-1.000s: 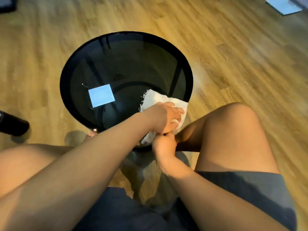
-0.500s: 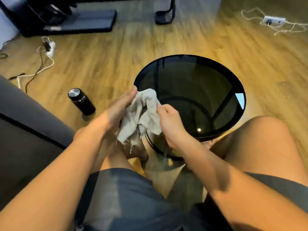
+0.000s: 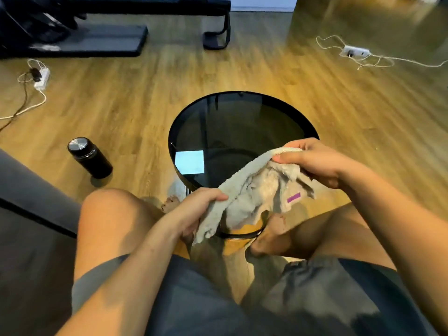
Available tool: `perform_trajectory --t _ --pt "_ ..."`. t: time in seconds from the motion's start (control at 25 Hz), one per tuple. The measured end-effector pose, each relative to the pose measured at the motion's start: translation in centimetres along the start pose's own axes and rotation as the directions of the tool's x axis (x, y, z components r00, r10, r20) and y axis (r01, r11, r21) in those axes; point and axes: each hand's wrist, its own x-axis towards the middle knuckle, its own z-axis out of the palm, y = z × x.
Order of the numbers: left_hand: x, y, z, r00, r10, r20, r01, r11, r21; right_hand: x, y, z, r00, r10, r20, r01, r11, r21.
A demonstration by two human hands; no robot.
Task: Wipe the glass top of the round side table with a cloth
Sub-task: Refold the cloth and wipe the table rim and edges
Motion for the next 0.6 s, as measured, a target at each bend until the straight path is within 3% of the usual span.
perform_trajectory --t 0.12,0.2,0.28,0.32,0.4,0.52,0.6 --pt "0.2 -0.6 1.1 0.976 0.118 0.185 -0.148 0.977 0.154 -0.4 -1.7 -1.7 0.989 0.095 0.116 -0.092 0.995 -0.033" --pt "0.2 -0.6 2.1 0.957 0.166 0.236 -0.208 0.964 0.165 -0.2 -1.3 -1.9 0.96 0.142 0.242 -0.205 0.943 0.263" --pt "0.0 -0.7 2.7 0.968 0.151 0.199 -0.151 0.988 -0.013 0.4 1.5 -0.8 0.953 0.083 0.292 -0.266 0.695 0.669" --pt "-0.1 -0.9 2.7 0.977 0.121 0.176 -0.098 0.986 -0.135 0.5 3.7 0.7 0.959 0.064 0.276 -0.263 0.562 0.784" --pt "-0.1 -1.5 2.3 0.986 0.027 0.163 0.027 0.947 -0.32 -0.3 7.2 4.2 0.935 0.09 0.344 -0.349 0.407 0.844" --pt "0.4 -2.4 1.5 0.986 -0.058 0.158 0.12 0.902 -0.416 -0.9 8.5 6.5 0.915 0.032 0.401 -0.379 0.402 0.833" --pt "0.6 -2.9 1.4 0.998 -0.053 0.042 0.066 0.915 -0.399 -0.9 8.2 6.3 0.939 0.032 0.342 -0.306 0.531 0.79"
